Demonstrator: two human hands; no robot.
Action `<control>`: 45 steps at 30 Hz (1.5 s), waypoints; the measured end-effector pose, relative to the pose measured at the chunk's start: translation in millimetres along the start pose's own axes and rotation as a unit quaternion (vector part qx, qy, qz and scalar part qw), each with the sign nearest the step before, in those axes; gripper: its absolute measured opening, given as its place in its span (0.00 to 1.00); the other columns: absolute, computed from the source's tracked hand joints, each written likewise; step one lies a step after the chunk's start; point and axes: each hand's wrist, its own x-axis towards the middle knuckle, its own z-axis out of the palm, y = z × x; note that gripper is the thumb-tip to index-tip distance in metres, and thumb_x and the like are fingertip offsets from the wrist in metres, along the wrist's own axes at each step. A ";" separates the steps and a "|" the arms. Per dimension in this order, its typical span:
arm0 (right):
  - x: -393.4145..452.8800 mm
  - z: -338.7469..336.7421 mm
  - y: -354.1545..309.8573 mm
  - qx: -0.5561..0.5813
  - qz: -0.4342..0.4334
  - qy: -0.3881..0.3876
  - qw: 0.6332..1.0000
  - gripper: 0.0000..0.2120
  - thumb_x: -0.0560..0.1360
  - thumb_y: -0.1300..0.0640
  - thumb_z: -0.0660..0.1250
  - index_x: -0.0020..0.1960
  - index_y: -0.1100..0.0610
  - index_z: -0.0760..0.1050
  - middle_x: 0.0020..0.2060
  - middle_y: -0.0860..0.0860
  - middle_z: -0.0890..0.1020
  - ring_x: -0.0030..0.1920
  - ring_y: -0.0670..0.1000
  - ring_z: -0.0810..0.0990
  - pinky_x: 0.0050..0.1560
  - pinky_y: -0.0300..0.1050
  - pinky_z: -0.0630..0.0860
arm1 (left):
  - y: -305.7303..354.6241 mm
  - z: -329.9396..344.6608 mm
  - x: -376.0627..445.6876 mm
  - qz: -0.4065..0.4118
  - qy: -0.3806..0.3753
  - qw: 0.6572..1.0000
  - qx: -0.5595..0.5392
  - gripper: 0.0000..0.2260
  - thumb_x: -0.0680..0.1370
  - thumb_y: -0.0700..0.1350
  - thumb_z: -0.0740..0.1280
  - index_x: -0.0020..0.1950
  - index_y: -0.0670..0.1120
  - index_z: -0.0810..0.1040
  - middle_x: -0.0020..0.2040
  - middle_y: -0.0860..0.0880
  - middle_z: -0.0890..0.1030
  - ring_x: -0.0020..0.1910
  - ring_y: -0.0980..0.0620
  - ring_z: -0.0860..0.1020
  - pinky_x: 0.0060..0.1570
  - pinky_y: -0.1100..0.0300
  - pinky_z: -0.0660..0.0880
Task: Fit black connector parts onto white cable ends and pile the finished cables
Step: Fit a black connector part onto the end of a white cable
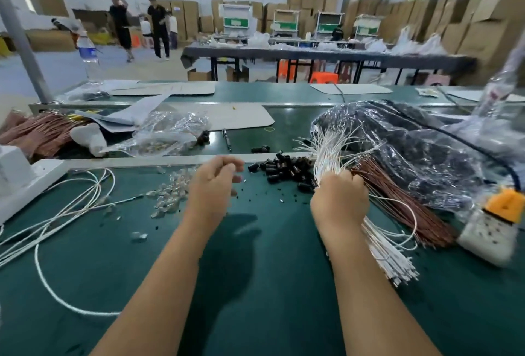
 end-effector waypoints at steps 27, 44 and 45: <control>-57.9 -31.8 -66.8 0.294 -0.333 -0.428 0.787 0.03 0.73 0.57 0.69 0.43 0.57 0.78 0.29 0.44 0.77 0.28 0.40 0.73 0.31 0.32 0.69 | -30.2 -4.2 20.9 -0.166 -0.034 0.955 -0.243 0.11 0.84 0.41 0.54 0.56 0.44 0.77 0.27 0.50 0.68 0.20 0.58 0.60 0.19 0.70 0.58; -22.8 -45.5 -19.5 0.108 -0.148 -0.433 0.883 0.24 0.77 0.40 0.62 0.42 0.62 0.77 0.24 0.52 0.79 0.21 0.49 0.77 0.27 0.38 0.74 | -33.0 -23.5 21.2 0.058 0.296 0.928 0.219 0.09 0.84 0.43 0.53 0.49 0.45 0.71 0.33 0.57 0.68 0.32 0.62 0.65 0.28 0.58 0.55; -20.1 -47.2 -14.5 0.159 -0.117 -0.483 0.853 0.24 0.76 0.39 0.64 0.44 0.62 0.77 0.26 0.54 0.80 0.24 0.51 0.80 0.27 0.40 0.76 | -33.5 -23.2 20.6 0.059 0.290 0.927 0.232 0.08 0.84 0.43 0.52 0.49 0.46 0.69 0.33 0.57 0.68 0.32 0.62 0.65 0.28 0.60 0.56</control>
